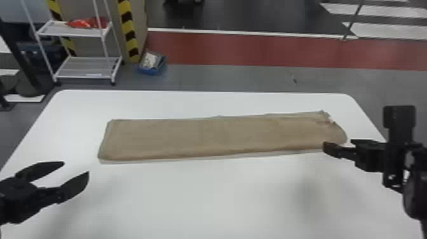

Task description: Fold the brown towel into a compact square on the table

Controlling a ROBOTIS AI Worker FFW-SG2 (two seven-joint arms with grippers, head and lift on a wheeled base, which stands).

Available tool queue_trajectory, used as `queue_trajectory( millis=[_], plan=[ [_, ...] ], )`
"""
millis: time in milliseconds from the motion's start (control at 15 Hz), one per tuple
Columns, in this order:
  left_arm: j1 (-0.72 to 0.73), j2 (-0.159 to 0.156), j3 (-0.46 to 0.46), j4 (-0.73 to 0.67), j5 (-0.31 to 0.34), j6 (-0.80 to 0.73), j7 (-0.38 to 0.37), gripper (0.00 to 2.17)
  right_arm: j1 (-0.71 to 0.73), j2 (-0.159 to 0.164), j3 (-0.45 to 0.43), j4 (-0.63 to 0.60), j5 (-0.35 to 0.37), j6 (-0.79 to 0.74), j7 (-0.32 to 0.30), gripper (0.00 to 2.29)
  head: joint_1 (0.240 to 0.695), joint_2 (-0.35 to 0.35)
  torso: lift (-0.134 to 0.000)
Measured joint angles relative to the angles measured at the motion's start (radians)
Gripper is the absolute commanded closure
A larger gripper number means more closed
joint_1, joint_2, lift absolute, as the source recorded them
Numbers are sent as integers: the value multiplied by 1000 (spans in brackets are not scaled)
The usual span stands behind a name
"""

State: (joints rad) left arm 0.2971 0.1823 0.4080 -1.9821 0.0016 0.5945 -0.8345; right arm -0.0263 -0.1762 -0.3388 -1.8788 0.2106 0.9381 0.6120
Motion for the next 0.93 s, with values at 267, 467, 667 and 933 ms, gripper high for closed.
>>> queue_trajectory(
  millis=[267, 467, 667, 933],
  plan=[
    [-10, -1, -9, 6, -2, 14, 7, 211, -8, 0, 1, 8, 0, -1, 0, 201, 695, -78, -123],
    [-14, -1, -11, 7, -3, 15, 6, 211, -11, -1, 1, 12, 0, -4, 0, 201, 695, -80, -123],
    [-20, -1, -14, 13, -4, 15, 6, 208, -13, -2, 1, 16, 1, -8, 0, 201, 695, -81, -123],
    [-45, -1, -21, 26, -3, 25, 21, 211, -13, -3, 0, 27, 1, -20, -1, 201, 695, -81, -123]
  ],
)
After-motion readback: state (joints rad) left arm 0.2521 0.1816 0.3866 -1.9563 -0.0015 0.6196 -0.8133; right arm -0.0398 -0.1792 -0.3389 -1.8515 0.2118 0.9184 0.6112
